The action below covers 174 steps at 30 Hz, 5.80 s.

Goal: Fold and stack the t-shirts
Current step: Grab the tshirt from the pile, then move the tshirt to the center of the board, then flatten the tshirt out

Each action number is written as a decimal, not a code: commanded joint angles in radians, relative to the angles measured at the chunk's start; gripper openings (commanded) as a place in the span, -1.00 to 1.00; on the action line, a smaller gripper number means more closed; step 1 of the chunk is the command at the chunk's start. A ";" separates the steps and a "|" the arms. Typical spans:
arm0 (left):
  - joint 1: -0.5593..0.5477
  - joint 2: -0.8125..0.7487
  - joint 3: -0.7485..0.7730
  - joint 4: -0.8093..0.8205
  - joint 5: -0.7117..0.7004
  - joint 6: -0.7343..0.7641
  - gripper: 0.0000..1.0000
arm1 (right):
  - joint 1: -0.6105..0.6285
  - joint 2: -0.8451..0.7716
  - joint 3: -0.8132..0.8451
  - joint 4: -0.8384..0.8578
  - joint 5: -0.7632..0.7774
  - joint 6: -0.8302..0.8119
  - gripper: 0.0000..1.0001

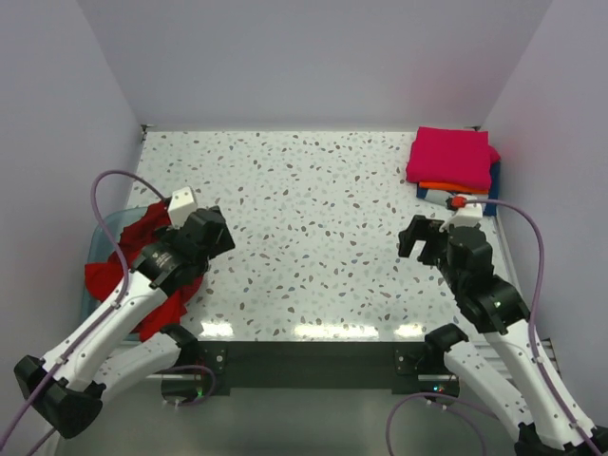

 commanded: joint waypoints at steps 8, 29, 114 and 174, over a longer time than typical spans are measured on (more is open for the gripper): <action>0.484 0.036 -0.076 0.137 0.124 -0.046 1.00 | -0.001 0.072 0.050 0.034 -0.007 -0.014 0.97; 0.527 -0.033 -0.130 -0.233 -0.063 -0.496 1.00 | -0.001 0.083 0.038 0.051 -0.028 -0.017 0.97; 0.076 0.336 0.305 0.432 0.413 0.583 1.00 | 0.099 0.342 -0.083 -0.011 -0.106 0.282 0.73; 0.039 0.423 0.025 0.615 0.609 0.579 0.94 | 0.351 0.640 -0.053 0.247 -0.122 0.317 -0.03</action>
